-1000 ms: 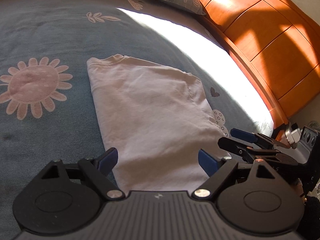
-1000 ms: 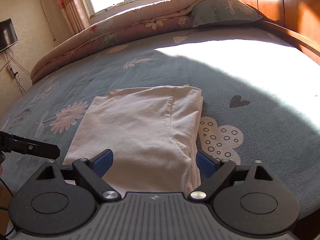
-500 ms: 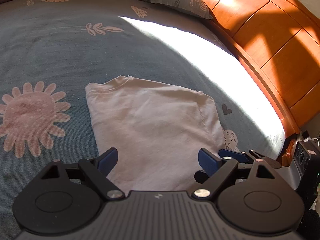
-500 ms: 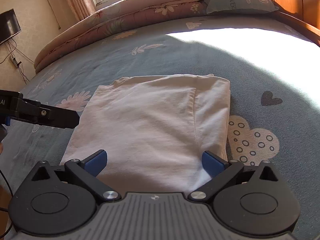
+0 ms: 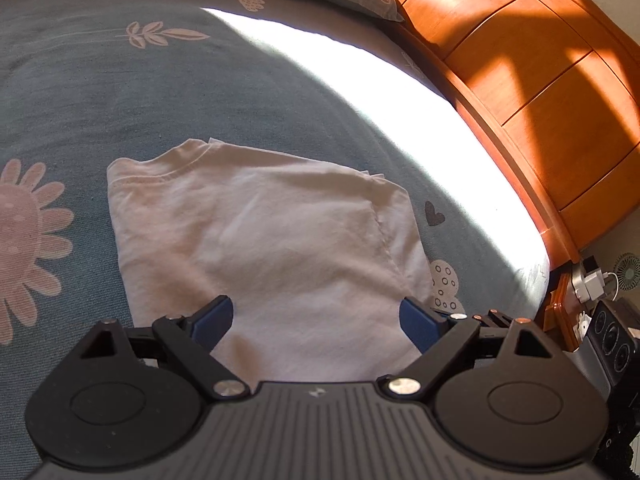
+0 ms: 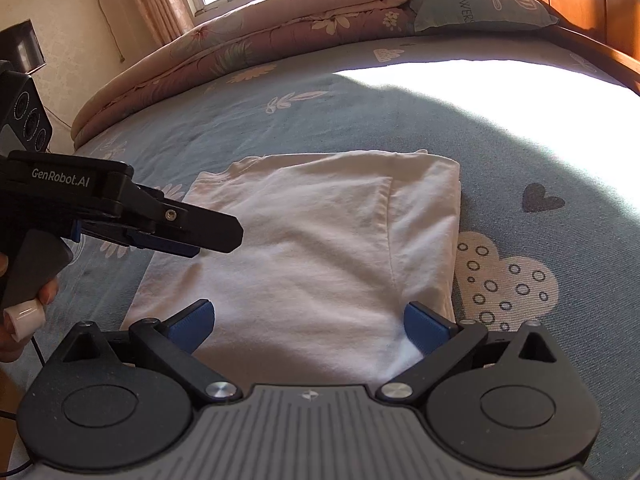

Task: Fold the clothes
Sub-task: 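Grasp the folded shirt's end with both grippers and lift it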

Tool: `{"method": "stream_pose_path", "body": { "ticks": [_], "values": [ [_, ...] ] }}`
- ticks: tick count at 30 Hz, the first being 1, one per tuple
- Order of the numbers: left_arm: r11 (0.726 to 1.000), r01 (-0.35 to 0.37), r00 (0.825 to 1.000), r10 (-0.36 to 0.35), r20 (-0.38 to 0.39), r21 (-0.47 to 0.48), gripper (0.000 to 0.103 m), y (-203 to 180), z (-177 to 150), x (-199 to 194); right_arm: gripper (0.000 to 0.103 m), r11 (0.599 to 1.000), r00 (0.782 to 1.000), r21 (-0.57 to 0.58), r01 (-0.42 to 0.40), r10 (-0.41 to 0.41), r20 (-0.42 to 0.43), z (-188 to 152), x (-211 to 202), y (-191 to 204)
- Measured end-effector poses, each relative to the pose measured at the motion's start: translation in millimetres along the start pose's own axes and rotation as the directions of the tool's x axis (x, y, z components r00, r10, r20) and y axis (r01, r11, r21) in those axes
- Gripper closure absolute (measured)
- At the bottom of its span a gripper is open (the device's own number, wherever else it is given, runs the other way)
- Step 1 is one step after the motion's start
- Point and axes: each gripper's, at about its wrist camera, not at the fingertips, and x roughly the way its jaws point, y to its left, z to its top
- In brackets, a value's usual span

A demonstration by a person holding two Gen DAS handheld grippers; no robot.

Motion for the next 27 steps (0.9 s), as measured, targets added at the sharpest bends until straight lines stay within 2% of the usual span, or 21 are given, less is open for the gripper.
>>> {"method": "stream_pose_path", "body": {
  "ticks": [5,11,15,18,20,24,27],
  "values": [
    [0.995,0.013,0.997,-0.006,0.073,-0.095,0.013,26.0,-8.5,-31.3,0.0,0.99,0.996,0.118,-0.079,0.075,0.037,-1.2,-26.6,-23.3],
    [0.976,0.002,0.998,0.01,0.057,-0.216,0.013,60.4,-31.9,-38.6,0.0,0.93,0.988,0.334,-0.152,0.149,0.035,-1.4,-39.6,-74.5],
    [0.923,0.113,0.994,-0.111,0.026,-0.368,0.013,84.8,-43.7,-25.1,0.0,0.868,0.972,0.449,-0.213,0.236,0.006,2.5,-25.0,-100.5],
    [0.898,0.154,0.988,-0.15,0.042,-0.411,0.011,91.5,-41.2,-16.0,0.0,0.819,0.952,0.52,-0.242,0.305,-0.037,11.4,-2.6,-115.8],
    [0.874,0.184,0.982,-0.18,0.053,-0.449,0.011,96.2,-34.5,-8.3,0.0,0.78,0.936,0.565,-0.27,0.349,-0.034,20.3,12.5,-125.5],
    [0.855,0.235,0.971,-0.232,0.064,-0.463,0.008,98.5,-16.3,11.5,0.0,0.749,0.926,0.593,-0.296,0.376,-0.013,41.7,35.3,-135.9],
    [0.862,0.233,0.972,-0.227,0.068,-0.451,0.008,94.5,-6.9,19.5,0.0,0.754,0.925,0.586,-0.296,0.379,-0.021,52.8,47.4,-134.6]
  ]
}}
